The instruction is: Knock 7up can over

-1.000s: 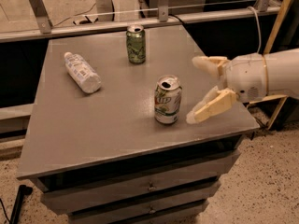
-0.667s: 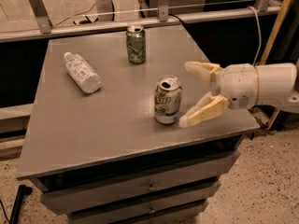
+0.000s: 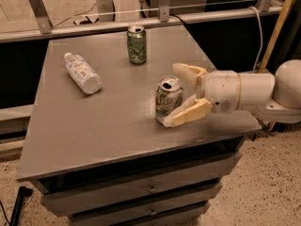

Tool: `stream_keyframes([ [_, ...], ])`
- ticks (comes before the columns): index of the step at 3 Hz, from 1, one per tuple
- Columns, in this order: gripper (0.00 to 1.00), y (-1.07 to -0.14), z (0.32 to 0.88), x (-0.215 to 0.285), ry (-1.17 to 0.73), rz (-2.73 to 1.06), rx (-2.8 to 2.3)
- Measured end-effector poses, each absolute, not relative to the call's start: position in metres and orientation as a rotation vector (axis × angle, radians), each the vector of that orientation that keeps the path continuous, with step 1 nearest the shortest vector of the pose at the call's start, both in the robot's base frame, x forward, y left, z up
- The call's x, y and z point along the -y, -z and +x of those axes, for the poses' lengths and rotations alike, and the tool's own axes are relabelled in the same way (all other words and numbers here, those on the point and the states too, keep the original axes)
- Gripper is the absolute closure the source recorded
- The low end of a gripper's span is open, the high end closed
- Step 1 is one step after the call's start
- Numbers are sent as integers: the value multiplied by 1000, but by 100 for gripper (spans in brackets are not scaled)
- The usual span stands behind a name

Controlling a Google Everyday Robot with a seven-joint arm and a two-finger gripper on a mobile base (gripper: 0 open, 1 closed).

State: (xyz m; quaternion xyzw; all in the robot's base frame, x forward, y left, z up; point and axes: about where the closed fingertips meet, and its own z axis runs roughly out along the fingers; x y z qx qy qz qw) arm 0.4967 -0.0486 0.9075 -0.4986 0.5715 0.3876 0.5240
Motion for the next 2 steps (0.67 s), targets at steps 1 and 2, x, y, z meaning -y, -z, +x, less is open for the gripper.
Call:
stream_keyframes([
  [1, 22, -902, 507, 39, -933, -1156, -1368],
  [2, 53, -892, 513, 34, -942, -1122, -1391],
])
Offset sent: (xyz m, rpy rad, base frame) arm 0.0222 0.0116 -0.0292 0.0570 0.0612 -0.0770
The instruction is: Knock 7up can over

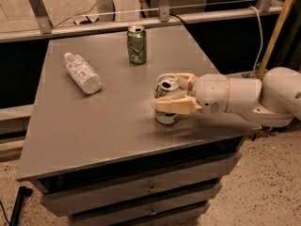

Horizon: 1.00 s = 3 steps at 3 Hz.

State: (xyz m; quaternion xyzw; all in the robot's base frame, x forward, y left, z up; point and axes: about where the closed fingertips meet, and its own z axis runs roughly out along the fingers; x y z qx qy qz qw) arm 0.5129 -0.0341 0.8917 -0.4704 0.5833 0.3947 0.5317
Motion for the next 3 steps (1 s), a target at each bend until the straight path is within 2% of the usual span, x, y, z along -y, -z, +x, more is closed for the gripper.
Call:
stream_keyframes([
  [1, 76, -908, 522, 40, -910, -1183, -1410],
  [2, 98, -954, 528, 44, -792, -1361, -1436],
  [3, 100, -982, 519, 34, -614, -1652, -1463],
])
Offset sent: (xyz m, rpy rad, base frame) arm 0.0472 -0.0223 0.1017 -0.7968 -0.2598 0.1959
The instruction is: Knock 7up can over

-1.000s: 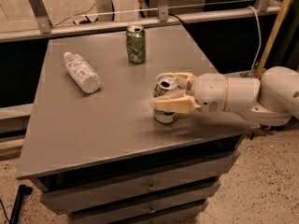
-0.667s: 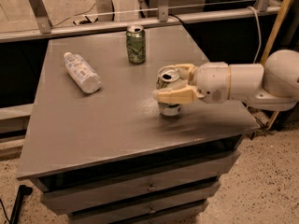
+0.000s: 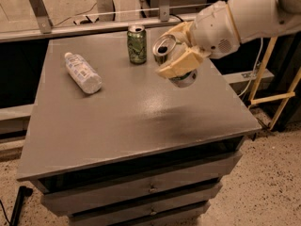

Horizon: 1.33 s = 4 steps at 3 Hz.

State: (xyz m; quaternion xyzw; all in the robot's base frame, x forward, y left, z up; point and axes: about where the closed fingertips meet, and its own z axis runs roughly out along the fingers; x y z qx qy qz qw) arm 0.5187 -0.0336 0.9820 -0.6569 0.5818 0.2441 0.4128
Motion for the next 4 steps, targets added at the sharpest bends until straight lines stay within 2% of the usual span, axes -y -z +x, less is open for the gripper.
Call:
stream_keyframes([
  [2, 100, -965, 480, -53, -315, -2232, -1334],
  [3, 100, -925, 469, -84, -160, -2428, -1313],
  [4, 87, -880, 478, -88, 22, -2572, -1346],
])
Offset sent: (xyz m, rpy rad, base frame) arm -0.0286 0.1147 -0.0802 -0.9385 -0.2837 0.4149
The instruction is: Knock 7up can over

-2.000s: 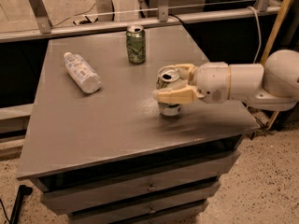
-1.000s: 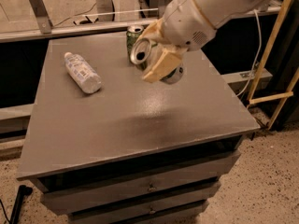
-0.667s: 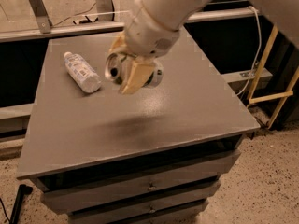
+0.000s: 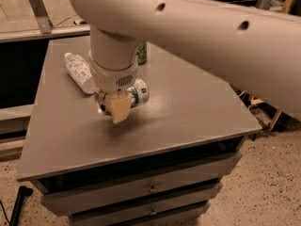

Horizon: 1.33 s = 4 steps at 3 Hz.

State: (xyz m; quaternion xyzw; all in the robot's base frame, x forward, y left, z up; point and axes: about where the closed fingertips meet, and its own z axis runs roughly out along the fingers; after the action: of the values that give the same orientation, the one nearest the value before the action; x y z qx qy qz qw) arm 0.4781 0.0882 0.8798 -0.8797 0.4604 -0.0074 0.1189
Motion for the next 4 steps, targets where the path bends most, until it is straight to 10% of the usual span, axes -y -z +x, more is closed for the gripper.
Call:
stream_keyframes([
  [3, 9, -837, 495, -77, 194, -2712, -1384],
  [4, 0, -837, 494, -77, 195, -2712, -1383],
])
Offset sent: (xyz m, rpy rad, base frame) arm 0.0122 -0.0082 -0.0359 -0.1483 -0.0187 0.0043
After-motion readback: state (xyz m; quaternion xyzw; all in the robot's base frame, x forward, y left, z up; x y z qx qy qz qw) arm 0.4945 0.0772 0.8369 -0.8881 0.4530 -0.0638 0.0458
